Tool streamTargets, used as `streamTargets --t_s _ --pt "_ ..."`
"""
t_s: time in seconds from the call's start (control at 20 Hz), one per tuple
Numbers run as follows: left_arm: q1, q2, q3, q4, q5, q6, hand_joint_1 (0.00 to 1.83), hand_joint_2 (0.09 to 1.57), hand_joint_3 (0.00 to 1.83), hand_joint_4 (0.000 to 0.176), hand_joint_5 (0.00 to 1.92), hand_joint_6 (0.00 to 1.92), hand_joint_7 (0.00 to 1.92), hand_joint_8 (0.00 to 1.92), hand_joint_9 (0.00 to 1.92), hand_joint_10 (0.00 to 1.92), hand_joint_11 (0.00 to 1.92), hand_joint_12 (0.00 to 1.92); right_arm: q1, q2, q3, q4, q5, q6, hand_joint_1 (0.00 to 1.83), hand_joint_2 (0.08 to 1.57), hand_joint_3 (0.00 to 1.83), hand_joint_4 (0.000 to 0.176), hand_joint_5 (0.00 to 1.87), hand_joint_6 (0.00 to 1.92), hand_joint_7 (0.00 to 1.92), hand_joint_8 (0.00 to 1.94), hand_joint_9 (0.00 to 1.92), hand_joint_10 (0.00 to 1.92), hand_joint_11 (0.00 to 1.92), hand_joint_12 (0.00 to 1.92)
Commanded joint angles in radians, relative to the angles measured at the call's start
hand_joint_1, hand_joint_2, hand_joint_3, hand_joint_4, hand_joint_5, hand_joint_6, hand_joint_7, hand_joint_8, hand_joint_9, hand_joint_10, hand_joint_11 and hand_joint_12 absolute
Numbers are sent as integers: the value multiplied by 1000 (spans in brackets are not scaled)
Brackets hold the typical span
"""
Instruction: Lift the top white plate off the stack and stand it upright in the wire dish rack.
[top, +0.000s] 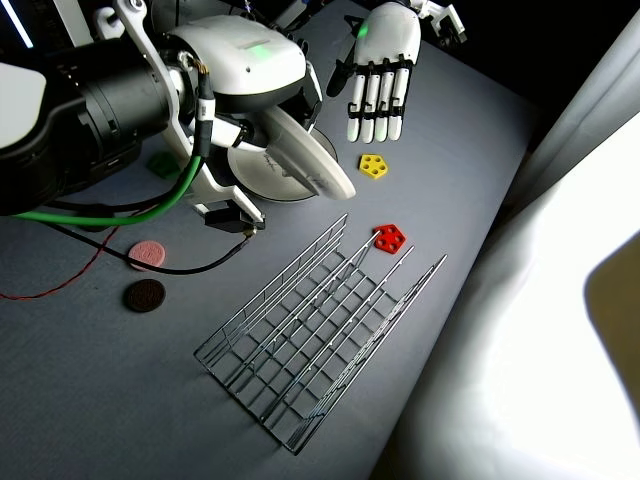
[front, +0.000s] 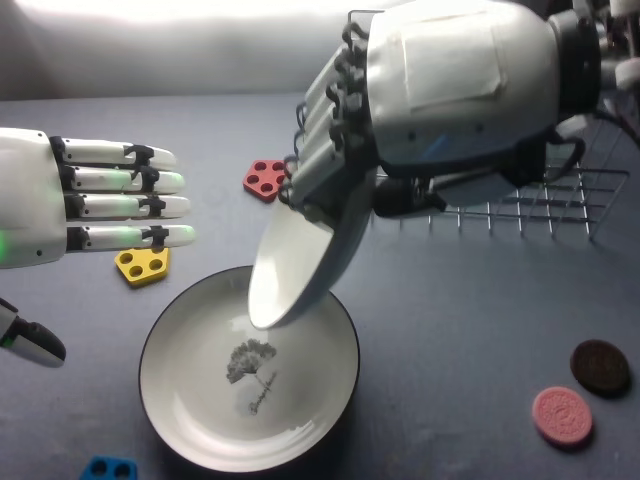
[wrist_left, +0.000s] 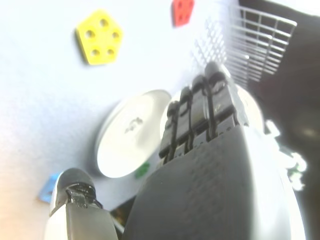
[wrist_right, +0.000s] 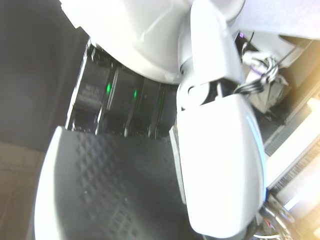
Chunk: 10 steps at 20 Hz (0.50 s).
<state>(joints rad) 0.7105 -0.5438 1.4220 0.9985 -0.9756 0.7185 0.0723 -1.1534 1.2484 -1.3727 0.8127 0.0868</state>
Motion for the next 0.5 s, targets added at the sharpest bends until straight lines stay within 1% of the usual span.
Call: streamTargets --t_s 0.0,0.05,0.15,0.25,0.3,0.4,0.45 --pt "-21 14 -3 -77 -84 16 140 952 0 0 81 2 90 1 69 1 0 221 21 10 3 94 47 -6 1486 1121 0 0 789 1279 911 884 926 966 910 1439" --pt "-21 15 -2 -81 -91 22 150 945 0 0 101 9 113 9 95 11 20 230 25 8 7 91 48 3 1486 1117 0 0 797 1265 916 872 931 964 924 1421" --pt "-21 17 -2 -89 -104 43 181 941 0 0 106 9 119 10 104 13 30 237 36 0 29 82 65 80 1485 1122 0 0 786 1282 898 894 918 988 921 1426" --pt "-19 18 1 -89 -116 58 170 949 0 0 102 5 117 7 102 9 35 245 39 -4 42 81 65 115 1485 1123 0 0 784 1284 890 907 928 976 918 1429" --pt "-14 19 4 -89 -122 65 156 945 0 0 87 5 108 4 95 4 36 249 41 -7 49 72 75 147 1486 1114 0 0 831 1237 915 857 929 964 915 1422" --pt "-6 19 14 -89 -112 81 138 944 0 0 104 10 117 7 110 9 54 259 43 -7 55 66 78 169 1486 1113 0 0 820 1254 930 841 923 963 924 1407" --pt "-3 17 22 -87 -100 87 165 936 0 0 116 12 125 8 118 10 45 260 44 -8 59 66 78 181 1486 1113 0 0 800 1256 940 829 926 968 937 1410"
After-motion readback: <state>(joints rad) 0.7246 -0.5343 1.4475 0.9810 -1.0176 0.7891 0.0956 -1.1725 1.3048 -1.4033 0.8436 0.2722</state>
